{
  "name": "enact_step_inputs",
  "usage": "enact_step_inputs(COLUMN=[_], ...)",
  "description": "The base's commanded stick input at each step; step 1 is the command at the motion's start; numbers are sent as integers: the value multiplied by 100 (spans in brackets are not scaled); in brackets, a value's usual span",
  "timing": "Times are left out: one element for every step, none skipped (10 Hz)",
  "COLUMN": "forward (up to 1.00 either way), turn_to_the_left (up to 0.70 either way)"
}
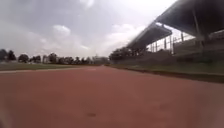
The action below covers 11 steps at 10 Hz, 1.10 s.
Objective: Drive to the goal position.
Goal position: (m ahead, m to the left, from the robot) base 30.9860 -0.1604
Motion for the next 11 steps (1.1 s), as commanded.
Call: enact_step_inputs(forward=[45,45,45,45,45,45,45,45,45,45,45], turn_to_the_left=[0,0,0,0,0,0,0,0,0,0,0])
